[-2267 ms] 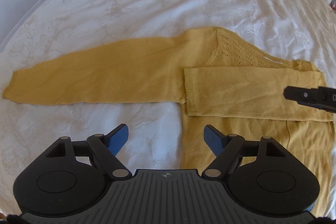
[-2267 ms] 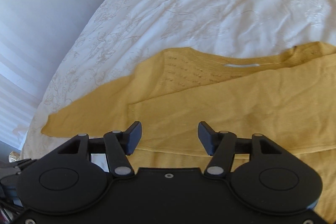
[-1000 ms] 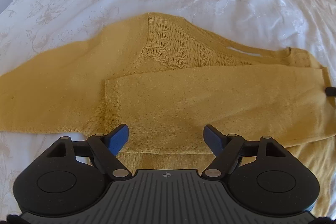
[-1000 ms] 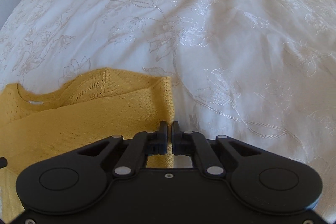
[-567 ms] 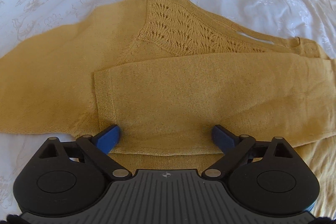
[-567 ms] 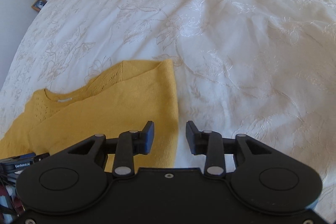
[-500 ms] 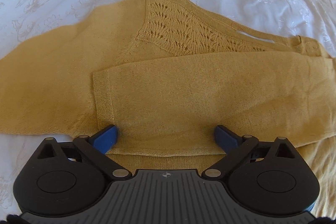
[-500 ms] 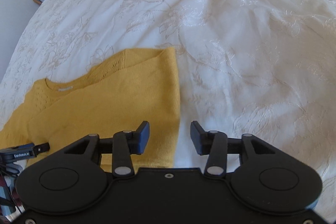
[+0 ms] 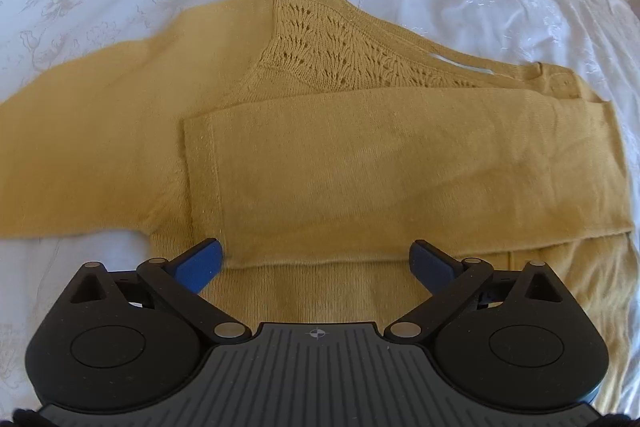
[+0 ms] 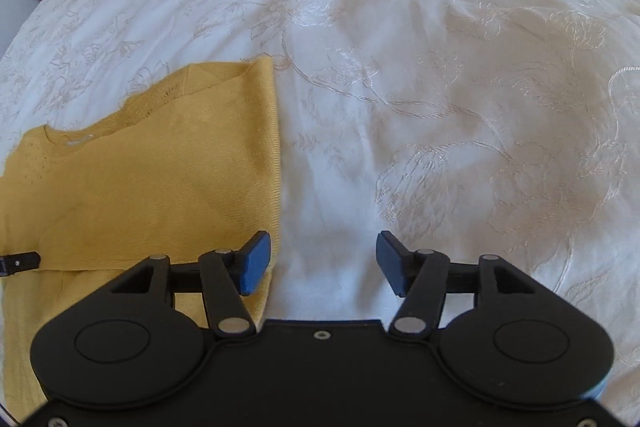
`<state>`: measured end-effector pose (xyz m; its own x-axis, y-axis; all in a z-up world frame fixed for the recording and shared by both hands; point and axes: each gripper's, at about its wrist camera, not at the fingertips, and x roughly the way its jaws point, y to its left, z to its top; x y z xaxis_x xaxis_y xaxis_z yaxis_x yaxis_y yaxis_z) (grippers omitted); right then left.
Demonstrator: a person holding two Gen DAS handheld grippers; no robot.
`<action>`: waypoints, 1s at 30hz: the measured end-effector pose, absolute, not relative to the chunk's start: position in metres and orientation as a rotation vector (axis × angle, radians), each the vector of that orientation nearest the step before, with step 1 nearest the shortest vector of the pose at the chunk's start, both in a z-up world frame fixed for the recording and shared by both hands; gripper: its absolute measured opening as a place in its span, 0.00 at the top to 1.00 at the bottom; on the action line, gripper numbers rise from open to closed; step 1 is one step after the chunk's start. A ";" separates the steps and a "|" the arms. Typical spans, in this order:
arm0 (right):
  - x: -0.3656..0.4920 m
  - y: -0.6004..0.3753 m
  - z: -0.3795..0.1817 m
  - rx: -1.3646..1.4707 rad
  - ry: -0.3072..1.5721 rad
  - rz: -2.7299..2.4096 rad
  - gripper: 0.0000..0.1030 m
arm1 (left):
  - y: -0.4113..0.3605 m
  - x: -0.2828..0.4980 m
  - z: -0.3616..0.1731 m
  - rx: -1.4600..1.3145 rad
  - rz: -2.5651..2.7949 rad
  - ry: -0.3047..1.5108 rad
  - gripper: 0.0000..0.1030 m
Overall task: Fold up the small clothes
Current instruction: 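Move the left gripper to the other sleeve's cuff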
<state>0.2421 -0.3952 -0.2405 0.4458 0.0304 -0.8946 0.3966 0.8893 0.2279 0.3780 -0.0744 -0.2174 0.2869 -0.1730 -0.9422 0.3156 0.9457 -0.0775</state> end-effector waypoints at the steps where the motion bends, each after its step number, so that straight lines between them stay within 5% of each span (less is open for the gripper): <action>1: 0.237 -0.391 -0.238 0.445 1.090 -0.214 0.30 | -0.069 0.370 -0.215 0.121 -0.331 1.242 0.02; 23: 0.153 -0.346 -0.254 0.382 1.237 -0.270 0.32 | 0.029 0.249 -0.228 0.093 -0.224 1.328 0.01; 30: 0.144 -0.330 -0.229 0.417 1.161 -0.183 0.08 | 0.060 0.241 -0.213 -0.019 -0.269 1.312 0.01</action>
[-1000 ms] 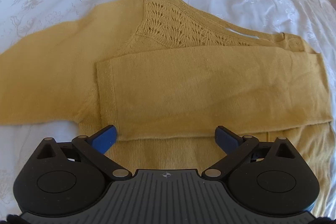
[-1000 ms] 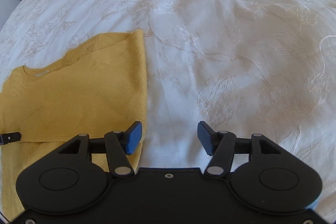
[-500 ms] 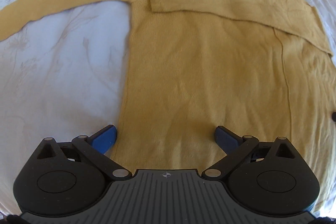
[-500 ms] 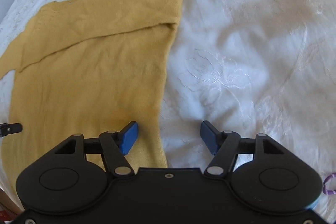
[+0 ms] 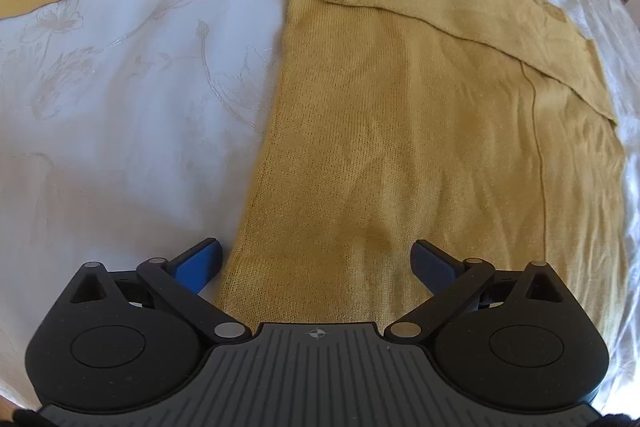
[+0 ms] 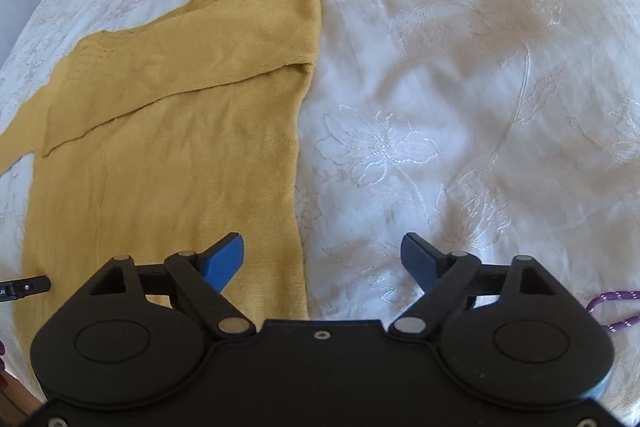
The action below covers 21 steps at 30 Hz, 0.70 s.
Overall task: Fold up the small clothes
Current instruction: 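Move the left gripper to the other sleeve's cuff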
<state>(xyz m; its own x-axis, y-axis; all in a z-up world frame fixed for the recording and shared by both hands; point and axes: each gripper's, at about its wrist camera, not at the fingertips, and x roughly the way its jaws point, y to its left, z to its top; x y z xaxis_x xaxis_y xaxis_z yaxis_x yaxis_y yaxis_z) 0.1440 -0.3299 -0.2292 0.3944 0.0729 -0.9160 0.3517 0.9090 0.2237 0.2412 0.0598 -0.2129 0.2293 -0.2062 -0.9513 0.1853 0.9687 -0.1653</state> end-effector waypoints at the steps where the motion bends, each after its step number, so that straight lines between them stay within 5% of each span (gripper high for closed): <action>1: 0.146 -0.324 -0.226 0.415 1.155 -0.167 0.05 | 0.066 0.240 -0.209 -0.039 -0.266 1.305 0.01; 21: 0.202 -0.203 -0.187 0.387 1.075 0.063 0.00 | 0.219 0.343 -0.143 -0.047 -0.065 1.089 0.01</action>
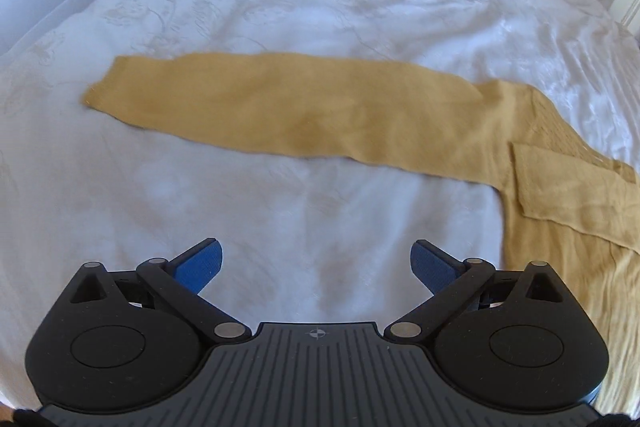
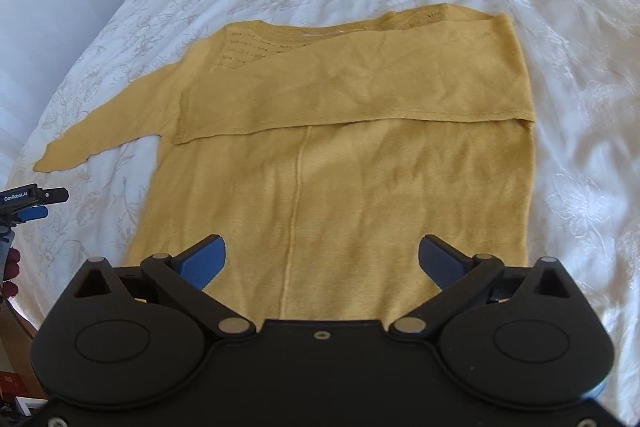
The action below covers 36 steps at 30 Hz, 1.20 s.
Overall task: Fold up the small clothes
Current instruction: 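Move the left gripper to the other sleeve's cuff, then close the left gripper on the sleeve cuff and lift it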
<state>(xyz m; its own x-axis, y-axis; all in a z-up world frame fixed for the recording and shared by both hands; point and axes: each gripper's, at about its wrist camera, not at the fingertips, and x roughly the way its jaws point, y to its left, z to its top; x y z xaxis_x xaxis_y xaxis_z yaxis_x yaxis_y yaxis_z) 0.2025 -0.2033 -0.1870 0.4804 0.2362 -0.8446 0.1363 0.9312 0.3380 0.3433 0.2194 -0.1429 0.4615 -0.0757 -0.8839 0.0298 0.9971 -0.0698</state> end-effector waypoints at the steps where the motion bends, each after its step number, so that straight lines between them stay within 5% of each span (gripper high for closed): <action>1: 0.208 -0.195 -0.184 0.388 1.067 0.071 0.00 | 0.229 0.350 -0.140 -0.038 -0.054 1.081 0.01; 16: 0.261 -0.113 -0.155 0.405 1.020 0.138 0.00 | 0.333 0.449 -0.135 -0.006 -0.008 1.028 0.01; 36: 0.314 -0.092 -0.172 0.388 1.118 0.132 0.00 | 0.346 0.490 -0.192 -0.084 -0.135 1.120 0.03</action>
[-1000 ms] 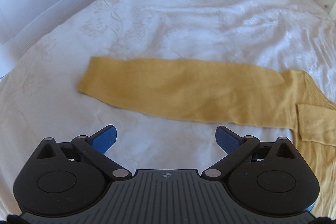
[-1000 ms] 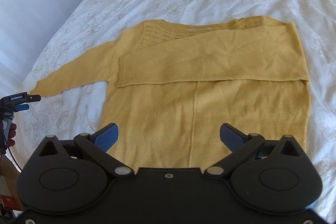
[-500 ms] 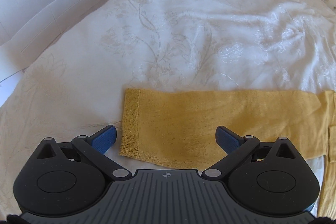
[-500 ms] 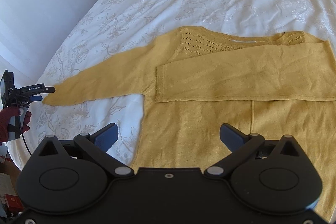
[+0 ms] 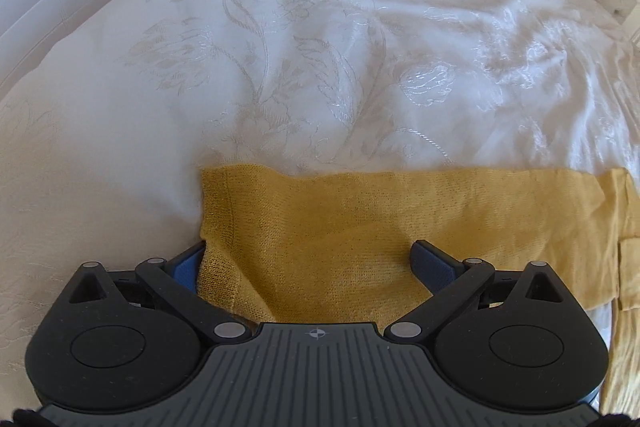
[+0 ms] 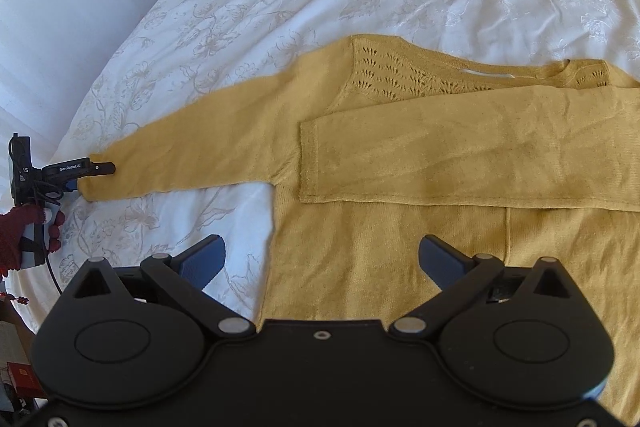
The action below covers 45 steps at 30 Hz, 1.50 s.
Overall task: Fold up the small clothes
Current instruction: 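Close the left gripper on the sleeve cuff and lift it, then carry the held sleeve across the sweater body and open the left gripper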
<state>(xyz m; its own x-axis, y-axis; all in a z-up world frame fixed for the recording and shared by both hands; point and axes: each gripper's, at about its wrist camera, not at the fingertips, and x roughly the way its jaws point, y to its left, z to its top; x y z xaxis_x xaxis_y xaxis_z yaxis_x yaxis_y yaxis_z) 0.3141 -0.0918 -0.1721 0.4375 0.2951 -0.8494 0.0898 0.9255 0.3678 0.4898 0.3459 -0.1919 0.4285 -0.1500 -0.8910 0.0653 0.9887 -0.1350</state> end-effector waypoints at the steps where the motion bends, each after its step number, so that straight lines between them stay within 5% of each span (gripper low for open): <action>1: 0.316 -0.092 -0.173 0.389 1.122 0.129 0.00 | 0.345 0.490 -0.192 -0.084 -0.118 1.117 0.05; 3: 0.317 -0.094 -0.176 0.392 1.129 0.125 0.00 | 0.344 0.491 -0.190 -0.077 -0.091 1.111 0.35; 6: 0.318 -0.096 -0.178 0.400 1.135 0.119 0.00 | 0.343 0.495 -0.188 -0.108 -0.117 1.133 0.67; 9: 0.316 -0.099 -0.179 0.412 1.133 0.117 0.00 | 0.342 0.498 -0.182 -0.139 -0.121 1.144 0.80; 18: 0.302 -0.114 -0.178 0.456 1.106 0.116 0.00 | 0.314 0.482 -0.130 -0.297 -0.203 1.054 0.84; 31: 0.256 -0.164 -0.187 0.538 1.071 0.178 0.00 | 0.157 0.442 -0.056 -0.283 -0.423 0.915 0.84; 45: 0.198 -0.282 -0.185 0.626 1.006 0.141 0.00 | -0.077 0.400 -0.085 -0.242 -0.601 0.937 0.85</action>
